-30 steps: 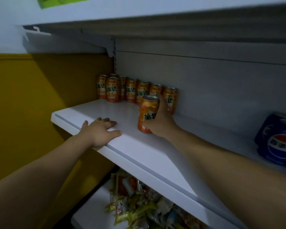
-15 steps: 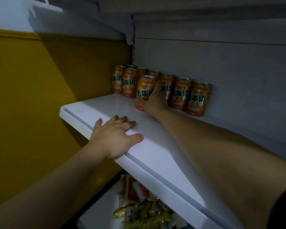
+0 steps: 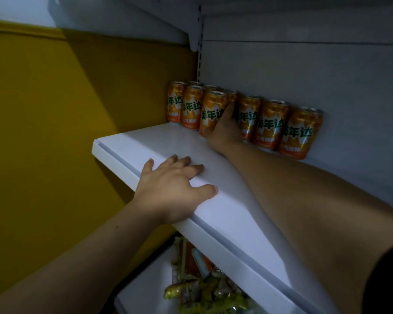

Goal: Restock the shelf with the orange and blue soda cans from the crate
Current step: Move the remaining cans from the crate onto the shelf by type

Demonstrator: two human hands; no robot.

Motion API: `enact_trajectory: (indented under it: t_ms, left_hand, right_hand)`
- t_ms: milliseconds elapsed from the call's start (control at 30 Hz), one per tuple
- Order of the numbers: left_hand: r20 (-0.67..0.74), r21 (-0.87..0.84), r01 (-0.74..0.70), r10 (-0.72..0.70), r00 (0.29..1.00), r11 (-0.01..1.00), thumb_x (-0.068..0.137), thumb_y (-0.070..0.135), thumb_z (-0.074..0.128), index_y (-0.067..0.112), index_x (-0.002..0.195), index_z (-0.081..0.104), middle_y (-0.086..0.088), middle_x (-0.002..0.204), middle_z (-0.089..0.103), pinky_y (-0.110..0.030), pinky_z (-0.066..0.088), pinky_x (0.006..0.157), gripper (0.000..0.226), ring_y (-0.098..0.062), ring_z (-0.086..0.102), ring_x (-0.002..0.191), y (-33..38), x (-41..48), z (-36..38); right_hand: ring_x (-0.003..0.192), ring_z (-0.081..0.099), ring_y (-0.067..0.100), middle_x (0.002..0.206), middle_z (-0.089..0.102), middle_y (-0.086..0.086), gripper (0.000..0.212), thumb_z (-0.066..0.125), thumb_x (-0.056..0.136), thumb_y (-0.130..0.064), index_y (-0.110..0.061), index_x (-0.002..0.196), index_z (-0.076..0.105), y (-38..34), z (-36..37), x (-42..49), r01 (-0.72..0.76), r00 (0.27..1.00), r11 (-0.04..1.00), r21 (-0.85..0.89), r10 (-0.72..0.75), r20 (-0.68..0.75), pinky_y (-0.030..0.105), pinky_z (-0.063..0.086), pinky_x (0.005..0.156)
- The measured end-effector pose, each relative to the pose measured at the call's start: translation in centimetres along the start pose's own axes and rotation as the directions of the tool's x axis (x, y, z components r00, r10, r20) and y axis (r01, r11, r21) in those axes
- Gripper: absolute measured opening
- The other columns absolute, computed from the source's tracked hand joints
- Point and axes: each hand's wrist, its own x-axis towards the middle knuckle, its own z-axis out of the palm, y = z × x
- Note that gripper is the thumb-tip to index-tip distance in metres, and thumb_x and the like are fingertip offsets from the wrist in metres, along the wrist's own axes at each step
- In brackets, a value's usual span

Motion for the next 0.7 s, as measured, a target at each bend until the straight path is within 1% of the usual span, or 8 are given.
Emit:
enact_trajectory:
  t_ms: [133, 267, 400, 500, 533, 600, 700]
  left_hand:
    - [0.004, 0.002, -0.001, 0.001, 1.0, 1.0, 0.085, 0.071, 0.028, 0.045, 0.145, 0.024, 0.015, 0.158, 0.012, -0.049, -0.001, 0.117, 0.065, -0.009, 0.003, 0.146, 0.0, 0.0, 0.0]
    - [0.0, -0.005, -0.001, 0.001, 1.0, 1.0, 0.085, 0.071, 0.029, 0.045, 0.145, 0.024, 0.015, 0.158, 0.012, -0.05, -0.001, 0.117, 0.065, -0.009, 0.003, 0.146, 0.0, 0.0, 0.1]
    - [-0.008, -0.007, -0.001, 0.001, 1.0, 1.0, 0.086, 0.07, 0.029, 0.045, 0.145, 0.025, 0.015, 0.158, 0.013, -0.049, -0.001, 0.117, 0.064, -0.009, 0.003, 0.146, -0.1, -0.1, 0.1]
    - [0.01, -0.017, 0.003, -0.003, 1.0, 1.0, 0.086, 0.069, 0.031, 0.044, 0.145, 0.026, 0.014, 0.158, 0.014, -0.05, -0.001, 0.117, 0.064, -0.01, 0.005, 0.146, 0.0, 0.0, -0.1]
    - [0.022, -0.028, 0.004, -0.003, 1.0, 1.0, 0.086, 0.069, 0.033, 0.044, 0.144, 0.027, 0.013, 0.158, 0.015, -0.05, -0.001, 0.117, 0.064, -0.011, 0.005, 0.146, 0.1, 0.0, -0.3]
    - [0.057, -0.058, 0.003, 0.001, 0.998, 0.998, 0.086, 0.067, 0.036, 0.042, 0.144, 0.029, 0.011, 0.158, 0.016, -0.052, -0.002, 0.116, 0.064, -0.013, 0.006, 0.146, 0.3, 0.0, -1.0]
    - [0.115, -0.104, -0.001, 0.013, 0.993, 0.995, 0.088, 0.062, 0.041, 0.036, 0.146, 0.029, 0.005, 0.159, 0.016, -0.052, -0.001, 0.116, 0.064, -0.014, 0.008, 0.146, 0.2, -1.4, -2.2]
  right_hand:
    - [0.133, 0.043, 0.035, 0.151, 0.035, 0.017, 0.1, 0.062, 0.092, -0.033, -0.013, 0.152, -0.015, 0.0, 0.1, 0.7, -0.023, 1.0, 0.999, -0.045, 0.023, -0.001, 0.041, 0.037, 0.107]
    - [0.131, 0.045, 0.033, 0.146, 0.043, 0.015, 0.098, 0.067, 0.087, -0.036, -0.008, 0.153, 0.0, 0.2, 0.0, 1.2, -0.015, 1.0, 0.997, -0.069, 0.015, 0.0, 0.039, 0.041, 0.105]
    - [0.132, 0.044, 0.033, 0.146, 0.042, 0.015, 0.091, 0.066, 0.089, -0.037, -0.006, 0.152, 0.009, 0.1, 0.0, 0.9, -0.046, 0.999, 0.997, -0.059, 0.047, 0.013, 0.039, 0.04, 0.103]
    - [0.135, 0.04, 0.033, 0.15, 0.036, 0.013, 0.101, 0.071, 0.082, -0.045, -0.009, 0.153, 0.009, -0.3, -0.8, -0.5, -0.074, 0.994, 0.996, -0.056, 0.078, 0.079, 0.04, 0.039, 0.105]
    - [0.135, 0.04, 0.032, 0.15, 0.036, 0.012, 0.102, 0.073, 0.078, -0.048, -0.011, 0.152, 0.013, -0.6, -1.3, -1.3, -0.064, 0.993, 0.996, -0.063, 0.07, 0.091, 0.041, 0.04, 0.106]
    - [0.132, 0.044, 0.031, 0.146, 0.042, 0.008, 0.097, 0.072, 0.071, -0.055, -0.019, 0.149, 0.026, -1.3, -2.7, -3.3, -0.006, 0.992, 0.994, -0.105, 0.019, 0.123, 0.043, 0.044, 0.104]
    - [0.121, 0.053, 0.027, 0.138, 0.051, 0.004, 0.079, 0.066, 0.076, -0.056, -0.022, 0.142, 0.04, -2.6, -5.3, -6.8, 0.071, 0.977, 0.974, -0.214, -0.024, 0.214, 0.038, 0.048, 0.096]
